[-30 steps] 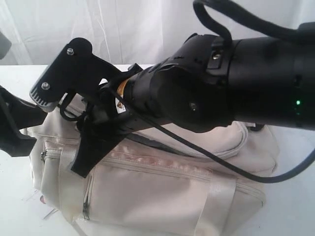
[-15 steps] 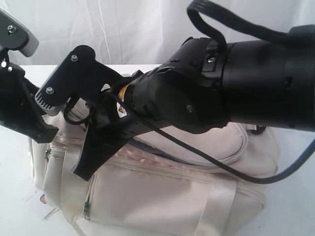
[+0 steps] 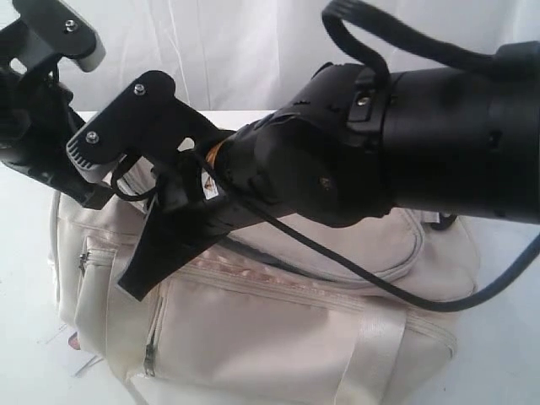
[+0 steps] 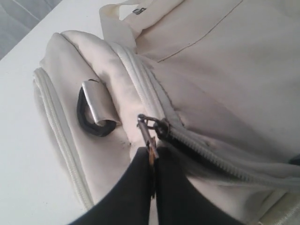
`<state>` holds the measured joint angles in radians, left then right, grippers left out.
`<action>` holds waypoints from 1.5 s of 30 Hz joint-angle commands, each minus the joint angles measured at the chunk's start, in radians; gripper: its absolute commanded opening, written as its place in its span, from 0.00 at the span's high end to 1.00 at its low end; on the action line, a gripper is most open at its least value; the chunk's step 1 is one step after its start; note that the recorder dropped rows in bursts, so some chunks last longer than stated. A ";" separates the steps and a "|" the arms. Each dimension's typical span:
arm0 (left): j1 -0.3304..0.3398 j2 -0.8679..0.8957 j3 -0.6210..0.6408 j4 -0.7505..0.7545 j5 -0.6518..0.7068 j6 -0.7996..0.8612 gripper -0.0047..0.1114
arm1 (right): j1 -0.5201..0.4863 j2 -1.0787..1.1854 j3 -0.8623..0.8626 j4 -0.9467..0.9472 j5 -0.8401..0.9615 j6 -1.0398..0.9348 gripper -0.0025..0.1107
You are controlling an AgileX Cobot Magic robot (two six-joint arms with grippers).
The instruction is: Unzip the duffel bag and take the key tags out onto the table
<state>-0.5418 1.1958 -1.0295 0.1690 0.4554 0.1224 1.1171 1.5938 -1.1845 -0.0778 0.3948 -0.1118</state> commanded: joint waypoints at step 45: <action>0.041 0.397 -0.377 0.154 -0.020 0.130 0.96 | -0.001 0.003 0.024 0.067 0.009 0.250 0.98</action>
<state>-0.5121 1.5807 -1.3704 0.2837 0.4984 0.2624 1.1102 1.5945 -1.1731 -0.0413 0.3673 0.1312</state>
